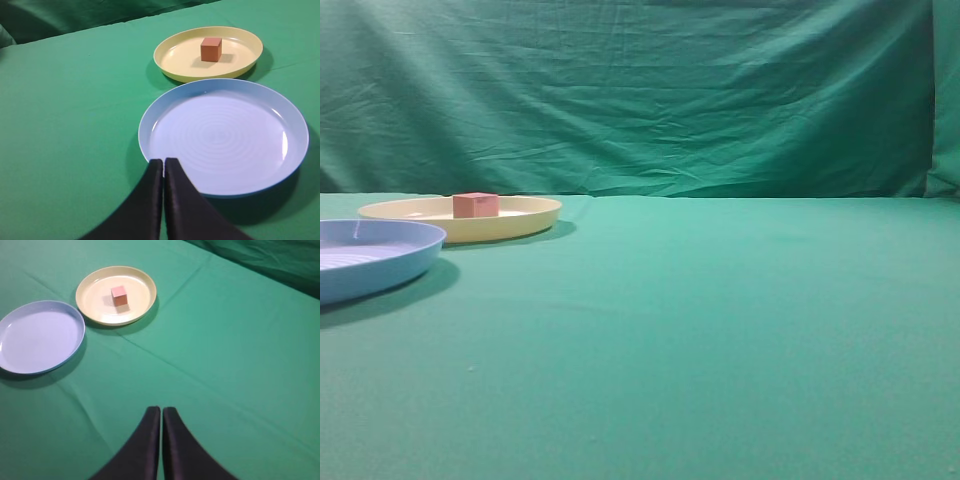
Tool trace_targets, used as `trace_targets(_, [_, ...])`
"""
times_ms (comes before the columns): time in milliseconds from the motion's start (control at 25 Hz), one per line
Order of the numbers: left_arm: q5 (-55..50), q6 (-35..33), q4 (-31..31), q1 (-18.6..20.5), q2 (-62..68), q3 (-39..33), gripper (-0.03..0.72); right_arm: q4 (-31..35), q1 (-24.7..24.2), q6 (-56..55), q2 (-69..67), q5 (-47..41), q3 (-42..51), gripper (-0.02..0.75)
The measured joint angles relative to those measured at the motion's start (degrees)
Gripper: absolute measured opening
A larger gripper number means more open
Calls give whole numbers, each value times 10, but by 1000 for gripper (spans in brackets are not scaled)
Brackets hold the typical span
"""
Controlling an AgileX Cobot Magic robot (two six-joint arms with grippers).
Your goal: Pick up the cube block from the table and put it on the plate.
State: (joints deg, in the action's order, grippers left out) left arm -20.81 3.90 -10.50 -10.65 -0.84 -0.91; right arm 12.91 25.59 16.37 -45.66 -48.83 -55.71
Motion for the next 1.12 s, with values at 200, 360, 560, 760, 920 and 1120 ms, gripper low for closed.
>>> trace_targets(200, [0, 0, 0, 0, 0, 0, 0, 5, -59, -1, 131, 124, 158, 0])
trace_targets(360, [0, 0, 0, 0, 0, 0, 0, 7, -115, -1, 224, 189, 282, 0])
trace_targets(560, [0, 0, 0, 0, 0, 0, 0, 7, -179, -1, 327, 235, 404, 0])
trace_targets(760, [0, 0, 0, 0, 0, 0, 0, 7, -213, -1, 418, 243, 490, 0])
trace_targets(920, [0, 0, 0, 0, 0, 0, 0, 7, -217, -1, 458, 257, 549, 0])
trace_targets(1120, [0, 0, 0, 0, 0, 0, 0, 7, -217, -1, 462, 261, 571, 0])
